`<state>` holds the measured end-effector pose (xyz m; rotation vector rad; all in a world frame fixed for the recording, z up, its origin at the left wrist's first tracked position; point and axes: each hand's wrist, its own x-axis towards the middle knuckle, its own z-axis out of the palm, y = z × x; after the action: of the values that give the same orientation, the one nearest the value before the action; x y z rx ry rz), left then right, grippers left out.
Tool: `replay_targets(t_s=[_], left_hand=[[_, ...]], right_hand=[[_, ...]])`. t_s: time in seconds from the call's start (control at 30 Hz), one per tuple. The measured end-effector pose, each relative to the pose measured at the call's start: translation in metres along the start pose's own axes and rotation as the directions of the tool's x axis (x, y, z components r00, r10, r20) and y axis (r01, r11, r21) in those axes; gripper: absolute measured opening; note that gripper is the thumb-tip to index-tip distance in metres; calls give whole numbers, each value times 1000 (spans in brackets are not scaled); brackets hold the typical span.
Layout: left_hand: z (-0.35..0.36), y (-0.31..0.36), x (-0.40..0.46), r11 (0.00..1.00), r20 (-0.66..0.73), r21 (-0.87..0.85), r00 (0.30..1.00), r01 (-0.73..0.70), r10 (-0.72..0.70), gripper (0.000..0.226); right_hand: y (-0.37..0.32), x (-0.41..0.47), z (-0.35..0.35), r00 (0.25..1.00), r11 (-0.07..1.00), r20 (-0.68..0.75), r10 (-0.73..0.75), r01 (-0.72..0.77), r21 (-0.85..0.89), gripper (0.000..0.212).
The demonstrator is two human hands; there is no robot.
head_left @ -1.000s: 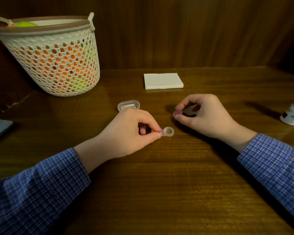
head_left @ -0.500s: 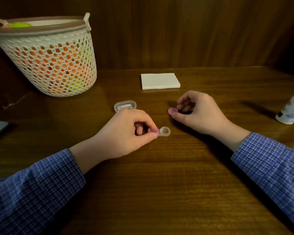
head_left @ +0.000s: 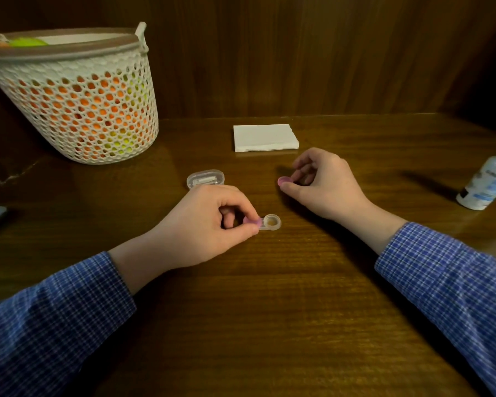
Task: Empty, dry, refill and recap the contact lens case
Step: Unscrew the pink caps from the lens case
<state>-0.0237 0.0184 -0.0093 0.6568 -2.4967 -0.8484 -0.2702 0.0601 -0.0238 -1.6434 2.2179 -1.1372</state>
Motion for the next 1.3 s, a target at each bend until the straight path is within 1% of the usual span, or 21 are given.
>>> replay_targets(t_s=[0.17, 0.23, 0.27, 0.33, 0.4, 0.43, 0.5, 0.6, 0.8, 0.87, 1.0, 1.07, 1.13, 1.2, 1.3], left_hand=[[0, 0, 0, 1000, -4, -2, 1000, 5, -5, 11], [0, 1, 0, 1000, -4, 3, 1000, 6, -6, 11], [0, 1, -1, 1000, -4, 3, 1000, 5, -5, 11], [0, 2, -2, 1000, 0, 6, 1000, 1, -1, 11], [0, 3, -3, 1000, 2, 19, 1000, -2, 2, 12], [0, 3, -3, 1000, 2, 27, 1000, -5, 5, 13], [0, 3, -3, 999, 0, 39, 1000, -18, 18, 15], [1, 4, -5, 998, 1, 49, 999, -38, 38, 17], [1, 5, -7, 998, 7, 54, 999, -40, 40, 22], [1, 6, -8, 998, 6, 34, 999, -43, 43, 28], [2, 6, -11, 1000, 13, 1, 1000, 16, -16, 53], [3, 6, -11, 1000, 5, 15, 1000, 18, -18, 57], [4, 7, -10, 1000, -17, 18, 1000, 20, -19, 57], [4, 8, -9, 999, -43, 19, 999, 33, -32, 55], [4, 9, -7, 997, -88, 46, 994, 68, -63, 54]], right_hand=[[-2, -3, -4, 1000, 1000, -10, 7, -7, 1, 37], [-5, -10, -11, 999, 996, -17, -47, 48, 69, 35], [-7, -15, -15, 995, 987, 12, -95, 93, 133, 35], [-10, -27, -24, 968, 963, 157, -197, 160, 218, 46], [-14, -34, -29, 914, 965, 325, -243, 192, 181, 59], [-14, -35, -28, 889, 966, 383, -250, 206, 154, 63], [-14, -36, -26, 861, 963, 431, -268, 231, 138, 66], [-13, -37, -24, 859, 956, 420, -291, 245, 161, 63], [-14, -37, -23, 886, 965, 384, -259, 223, 138, 58], [-15, -37, -22, 897, 966, 360, -257, 226, 127, 55], [-17, -39, -21, 891, 959, 356, -280, 247, 137, 49], [-19, -41, -22, 888, 956, 358, -290, 254, 144, 48], [-20, -42, -23, 886, 955, 361, -290, 247, 161, 48], [-24, -44, -23, 889, 956, 359, -285, 236, 174, 49], [-30, -48, -23, 893, 958, 356, -277, 230, 171, 62]])
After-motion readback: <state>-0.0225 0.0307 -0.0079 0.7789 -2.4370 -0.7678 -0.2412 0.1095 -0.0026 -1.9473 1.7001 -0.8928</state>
